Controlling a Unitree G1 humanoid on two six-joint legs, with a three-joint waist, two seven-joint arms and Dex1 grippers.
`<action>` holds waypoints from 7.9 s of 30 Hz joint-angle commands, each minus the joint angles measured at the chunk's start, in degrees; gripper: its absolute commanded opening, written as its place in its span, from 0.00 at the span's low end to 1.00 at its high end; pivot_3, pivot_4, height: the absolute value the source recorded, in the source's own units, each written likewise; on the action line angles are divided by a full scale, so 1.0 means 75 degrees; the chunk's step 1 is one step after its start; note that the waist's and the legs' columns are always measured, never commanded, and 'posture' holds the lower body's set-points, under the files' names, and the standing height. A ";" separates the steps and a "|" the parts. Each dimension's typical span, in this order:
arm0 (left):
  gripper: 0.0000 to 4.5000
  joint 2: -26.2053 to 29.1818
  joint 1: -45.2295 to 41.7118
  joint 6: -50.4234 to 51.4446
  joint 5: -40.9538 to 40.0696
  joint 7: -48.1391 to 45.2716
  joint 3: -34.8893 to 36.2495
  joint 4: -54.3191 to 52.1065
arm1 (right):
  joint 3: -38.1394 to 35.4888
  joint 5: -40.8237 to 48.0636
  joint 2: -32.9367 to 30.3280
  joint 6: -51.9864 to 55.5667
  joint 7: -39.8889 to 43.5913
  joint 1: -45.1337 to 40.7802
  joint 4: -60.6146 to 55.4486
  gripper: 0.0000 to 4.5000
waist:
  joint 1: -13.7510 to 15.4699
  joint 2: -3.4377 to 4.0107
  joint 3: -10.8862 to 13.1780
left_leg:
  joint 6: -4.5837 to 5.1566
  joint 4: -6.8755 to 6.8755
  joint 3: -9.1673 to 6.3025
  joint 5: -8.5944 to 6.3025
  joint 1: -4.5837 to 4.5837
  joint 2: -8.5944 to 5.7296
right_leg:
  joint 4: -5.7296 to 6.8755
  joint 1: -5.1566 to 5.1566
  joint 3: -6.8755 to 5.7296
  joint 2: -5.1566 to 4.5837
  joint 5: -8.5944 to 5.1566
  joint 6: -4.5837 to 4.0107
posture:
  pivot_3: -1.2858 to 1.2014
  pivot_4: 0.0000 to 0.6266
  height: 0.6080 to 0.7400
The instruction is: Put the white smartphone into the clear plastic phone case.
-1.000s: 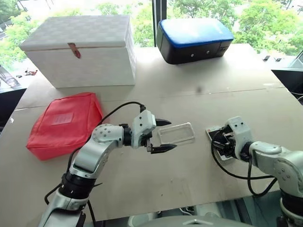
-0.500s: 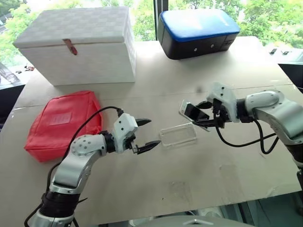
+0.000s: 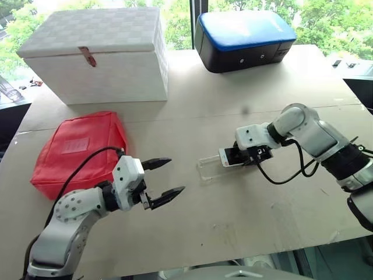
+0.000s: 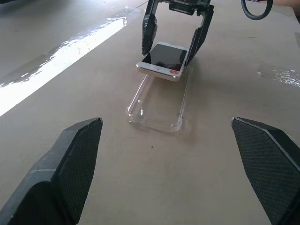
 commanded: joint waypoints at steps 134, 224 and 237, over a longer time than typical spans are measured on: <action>0.08 -0.0227 -0.2068 0.0509 0.1516 0.0467 -0.2097 0.1840 | -0.1022 0.0627 0.1547 0.3291 -0.2938 0.1658 -0.1828 0.00 | 0.0016 0.0006 -0.0064 | -0.0025 0.0008 0.0003 0.0002 0.0038 -0.0009 | 0.0096 -0.0008 0.0020 -0.0010 -0.0002 -0.0007 | 0.52 0.24 1.00; 0.88 0.0285 -0.0547 0.1014 -0.0789 0.0125 -0.0051 0.0080 | -0.0830 -0.0484 0.1996 0.1187 -0.1487 0.2584 -0.0113 0.00 | 0.0010 0.0009 -0.0059 | -0.0076 0.0005 -0.0010 -0.0022 0.0098 -0.0006 | 0.0101 0.0035 0.0025 0.0004 -0.0014 -0.0028 | 0.52 0.24 1.00; 0.88 0.0202 -0.0371 0.0540 -0.0476 -0.0032 -0.0121 0.0456 | -0.0773 -0.0464 0.2044 0.1351 -0.1633 0.2688 0.0237 0.00 | -0.0005 0.0018 -0.0080 | -0.0052 -0.0007 -0.0015 -0.0048 0.0188 0.0001 | 0.0095 0.0119 0.0024 0.0008 -0.0043 -0.0008 | 0.52 0.24 1.00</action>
